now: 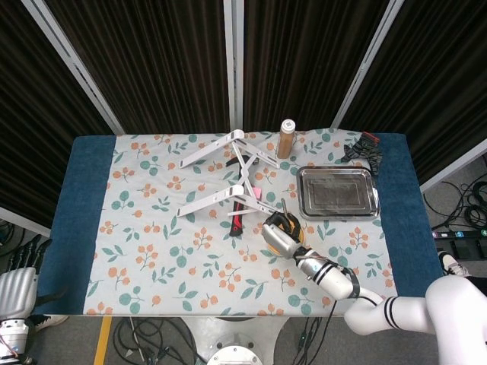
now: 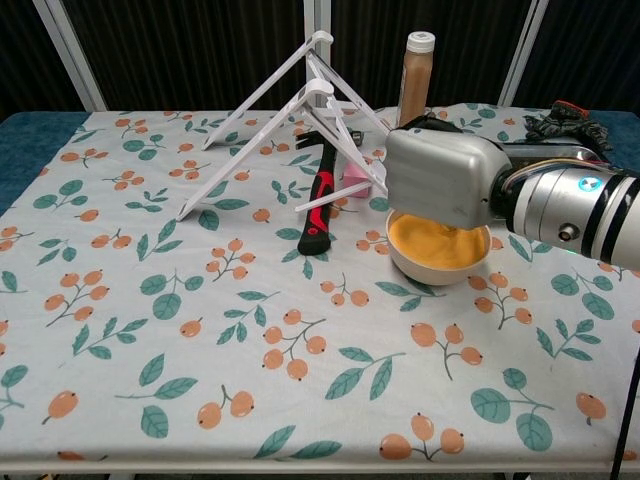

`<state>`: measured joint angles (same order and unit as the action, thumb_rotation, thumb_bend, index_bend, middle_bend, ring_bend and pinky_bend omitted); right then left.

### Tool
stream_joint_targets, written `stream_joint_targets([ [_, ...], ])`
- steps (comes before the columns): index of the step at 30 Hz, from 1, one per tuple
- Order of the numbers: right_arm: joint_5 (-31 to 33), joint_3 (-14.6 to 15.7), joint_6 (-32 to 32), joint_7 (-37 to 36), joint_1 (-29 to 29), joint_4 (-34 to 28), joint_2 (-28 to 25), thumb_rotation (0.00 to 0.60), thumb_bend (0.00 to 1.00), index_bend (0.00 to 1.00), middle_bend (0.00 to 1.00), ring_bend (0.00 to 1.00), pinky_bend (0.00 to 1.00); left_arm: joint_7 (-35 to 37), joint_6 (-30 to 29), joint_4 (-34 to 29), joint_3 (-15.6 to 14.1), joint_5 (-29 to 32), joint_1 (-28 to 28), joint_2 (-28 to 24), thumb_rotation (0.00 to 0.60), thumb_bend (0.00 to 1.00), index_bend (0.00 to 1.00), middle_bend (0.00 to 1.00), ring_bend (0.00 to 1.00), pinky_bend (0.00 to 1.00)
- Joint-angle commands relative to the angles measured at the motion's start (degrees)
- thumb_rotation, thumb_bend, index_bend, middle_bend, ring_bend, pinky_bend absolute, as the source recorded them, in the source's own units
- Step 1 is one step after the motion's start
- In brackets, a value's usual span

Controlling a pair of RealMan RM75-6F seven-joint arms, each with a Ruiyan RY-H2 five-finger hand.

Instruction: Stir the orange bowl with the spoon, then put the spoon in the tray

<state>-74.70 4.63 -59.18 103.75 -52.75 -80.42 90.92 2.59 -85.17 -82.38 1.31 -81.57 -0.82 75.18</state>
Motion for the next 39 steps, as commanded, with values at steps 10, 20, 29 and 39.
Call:
stream_joint_targets([
  [10, 0.6, -2.6, -4.8, -2.6, 2.9, -5.1, -2.2, 0.600, 0.37, 0.70, 0.99, 1.00, 0.95, 0.0, -0.7, -0.3, 0.2, -1.0, 0.1, -0.1, 0.600, 0.07, 0.16, 0.08, 0.04, 0.09],
  [20, 5.9, -7.7, -6.2, -20.4, 6.4, -7.1, -2.9, 0.600, 0.37, 0.71, 0.99, 1.00, 0.95, -1.4, -0.7, -1.9, 0.2, -1.4, 0.4, -1.0, 0.600, 0.07, 0.16, 0.08, 0.04, 0.09],
  [29, 17.9, -14.9, -2.6, -34.1, 6.9, -8.7, -6.5, 0.600, 0.37, 0.71, 0.99, 1.00, 0.95, -3.6, 0.2, -4.4, 0.4, -1.3, 1.2, -1.8, 0.600, 0.07, 0.16, 0.08, 0.04, 0.09],
  [39, 29.5, -17.5, 2.3, -42.9, 6.0, -0.9, -6.7, 0.600, 0.37, 0.71, 0.99, 1.00, 0.95, -5.6, 1.4, -6.3, 0.4, -0.9, 2.0, -2.3, 0.600, 0.07, 0.16, 0.08, 0.04, 0.09],
])
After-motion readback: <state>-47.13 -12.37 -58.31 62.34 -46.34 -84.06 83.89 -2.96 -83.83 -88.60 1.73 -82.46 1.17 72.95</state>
